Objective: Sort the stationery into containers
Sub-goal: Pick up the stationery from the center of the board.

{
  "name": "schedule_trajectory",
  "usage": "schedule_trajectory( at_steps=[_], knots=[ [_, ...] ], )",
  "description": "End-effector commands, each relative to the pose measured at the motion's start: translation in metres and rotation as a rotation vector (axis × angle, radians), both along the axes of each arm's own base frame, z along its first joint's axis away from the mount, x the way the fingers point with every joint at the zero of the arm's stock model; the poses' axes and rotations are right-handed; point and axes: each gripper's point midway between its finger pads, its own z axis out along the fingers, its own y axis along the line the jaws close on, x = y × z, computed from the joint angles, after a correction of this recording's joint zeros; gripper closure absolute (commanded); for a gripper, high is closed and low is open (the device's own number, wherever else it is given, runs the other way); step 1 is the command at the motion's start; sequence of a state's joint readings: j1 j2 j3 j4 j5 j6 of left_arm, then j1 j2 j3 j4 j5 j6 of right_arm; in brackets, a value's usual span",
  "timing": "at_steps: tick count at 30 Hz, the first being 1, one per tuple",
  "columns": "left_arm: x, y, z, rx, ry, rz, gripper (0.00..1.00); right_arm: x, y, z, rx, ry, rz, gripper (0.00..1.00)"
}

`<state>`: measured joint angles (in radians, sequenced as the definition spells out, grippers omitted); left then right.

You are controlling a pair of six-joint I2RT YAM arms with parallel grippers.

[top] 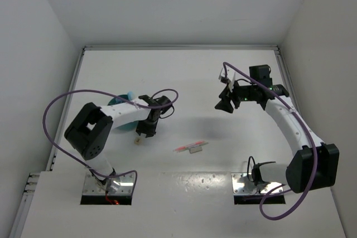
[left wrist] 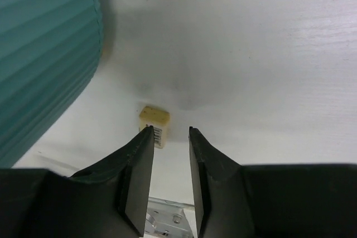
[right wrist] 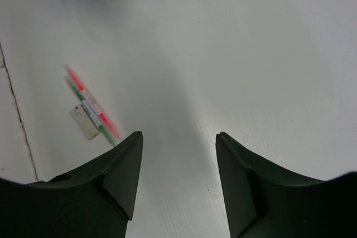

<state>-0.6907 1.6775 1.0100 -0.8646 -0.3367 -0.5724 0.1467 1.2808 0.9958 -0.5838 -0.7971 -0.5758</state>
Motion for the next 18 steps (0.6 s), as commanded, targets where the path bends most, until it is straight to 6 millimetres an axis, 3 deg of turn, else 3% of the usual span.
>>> schedule_trajectory(
  at_steps=[1, 4, 5, 6, 10, 13, 16, 18],
  knots=[
    [0.002, -0.016, 0.019, -0.065, -0.070, 0.063, 0.63, -0.001, 0.006, 0.013, 0.032, -0.062, 0.044, 0.45],
    [-0.004, -0.039, 0.028, -0.186, -0.154, 0.143, 0.63, -0.001, 0.006, 0.013, 0.032, -0.062, 0.044, 0.45],
    [-0.011, -0.034, 0.031, -0.224, -0.181, 0.183, 0.62, -0.001, 0.006, 0.013, 0.032, -0.062, 0.044, 0.45],
    [-0.011, -0.041, 0.031, -0.288, -0.221, 0.243, 0.62, -0.002, 0.008, 0.014, 0.039, -0.061, 0.050, 0.45],
    [-0.021, -0.022, 0.031, -0.368, -0.335, 0.411, 0.63, -0.002, 0.008, 0.014, 0.039, -0.061, 0.050, 0.45],
    [-0.029, -0.007, 0.021, -0.360, -0.360, 0.435, 0.63, -0.003, 0.009, 0.012, 0.046, -0.051, 0.057, 0.45],
    [-0.034, 0.006, 0.009, -0.310, -0.355, 0.449, 0.61, -0.003, 0.009, 0.012, 0.046, -0.051, 0.057, 0.45],
    [-0.030, 0.010, 0.009, -0.287, -0.376, 0.443, 0.53, -0.003, 0.009, 0.012, 0.046, -0.051, 0.057, 0.45]
  ],
)
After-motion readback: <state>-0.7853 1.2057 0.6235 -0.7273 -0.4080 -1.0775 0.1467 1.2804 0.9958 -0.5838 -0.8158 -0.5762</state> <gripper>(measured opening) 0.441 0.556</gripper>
